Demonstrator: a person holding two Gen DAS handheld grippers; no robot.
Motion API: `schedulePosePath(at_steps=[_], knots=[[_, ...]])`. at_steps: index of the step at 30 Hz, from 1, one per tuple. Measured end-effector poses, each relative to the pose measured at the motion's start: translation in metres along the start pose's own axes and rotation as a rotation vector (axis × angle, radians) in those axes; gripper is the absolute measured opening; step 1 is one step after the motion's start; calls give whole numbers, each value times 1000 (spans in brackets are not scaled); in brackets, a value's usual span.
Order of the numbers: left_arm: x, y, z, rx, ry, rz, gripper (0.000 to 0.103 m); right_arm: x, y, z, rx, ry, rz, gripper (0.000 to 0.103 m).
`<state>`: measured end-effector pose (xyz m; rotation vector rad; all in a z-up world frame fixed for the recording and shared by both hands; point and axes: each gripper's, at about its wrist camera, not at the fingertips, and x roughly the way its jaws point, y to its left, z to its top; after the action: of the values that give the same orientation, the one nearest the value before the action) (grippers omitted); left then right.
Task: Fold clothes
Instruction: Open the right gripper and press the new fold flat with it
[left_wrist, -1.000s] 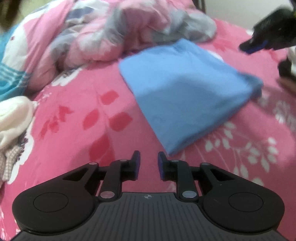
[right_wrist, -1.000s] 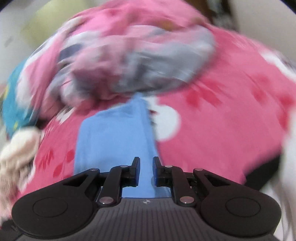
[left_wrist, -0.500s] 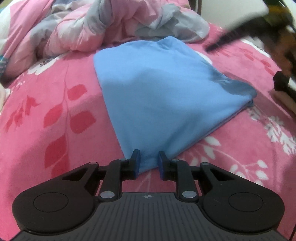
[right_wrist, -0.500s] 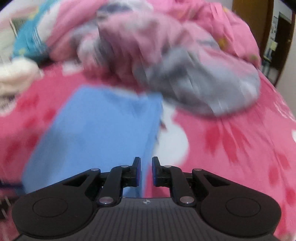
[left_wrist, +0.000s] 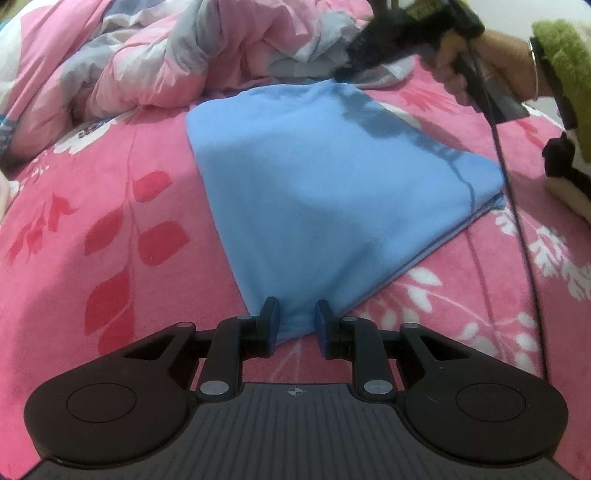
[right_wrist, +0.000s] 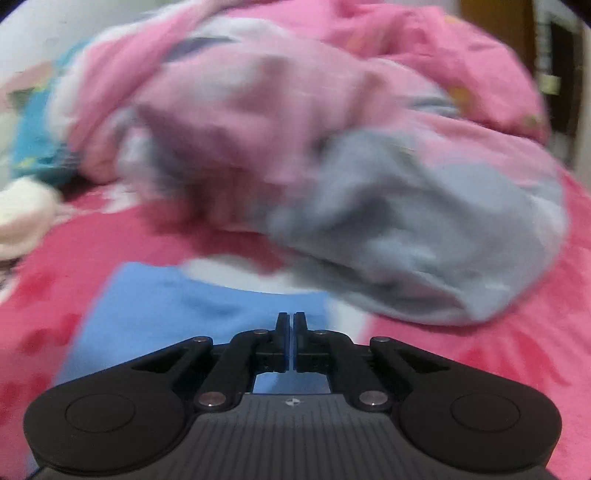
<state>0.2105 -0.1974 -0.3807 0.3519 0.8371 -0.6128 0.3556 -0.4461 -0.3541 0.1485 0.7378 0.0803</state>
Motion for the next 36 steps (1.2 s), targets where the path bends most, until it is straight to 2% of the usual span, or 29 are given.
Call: schedulePosePath(at_steps=[2,3,5,7,9,12,14,15,17,19,20,21,24,29,31,35,36], knots=[[0,0,-1,-1,-6,-1,22,14,10,1,-30,39,80,0],[-1,0,-2,-4,-9,-3,23,27,10,2,-29,60,71,0],[0,1,-3,-6,-17,-7,23,56,-6,5,40,83,-24,0],[0,3,-3,-4,-17,-12,23,59,-17,12,144,37,-96,0],[-1,5,-5,-22,-18,-20,24,46,-11,20,161,-19,-89,0],[-1,6,-5,-29,-22,-27,24,40,18,24,104,16,82,0],[-2,7,-6,-31,-26,-33,24,52,41,25,34,72,200,0],[-3,7,-7,-32,-29,-36,25,63,49,25,9,100,221,0],[-3,7,-9,-30,-36,-42,25,89,53,26,15,129,190,0],[-4,8,-10,-26,-43,-46,25,103,43,32,96,90,91,0],[-4,8,-11,-23,-45,-50,25,99,39,34,131,50,11,0],[-5,9,-12,-21,-46,-55,26,89,35,36,154,16,-30,0],[-4,13,-12,-37,-45,-78,27,43,23,36,168,-23,-45,0],[-2,21,-14,-29,-48,-126,28,-37,15,8,89,118,28,0],[-2,22,-16,-26,-52,-137,28,-44,21,-11,93,204,55,0],[0,23,-17,11,-61,-145,29,-48,11,-66,121,414,-93,0],[0,22,-17,20,-61,-146,29,-54,7,-71,137,406,-152,0]])
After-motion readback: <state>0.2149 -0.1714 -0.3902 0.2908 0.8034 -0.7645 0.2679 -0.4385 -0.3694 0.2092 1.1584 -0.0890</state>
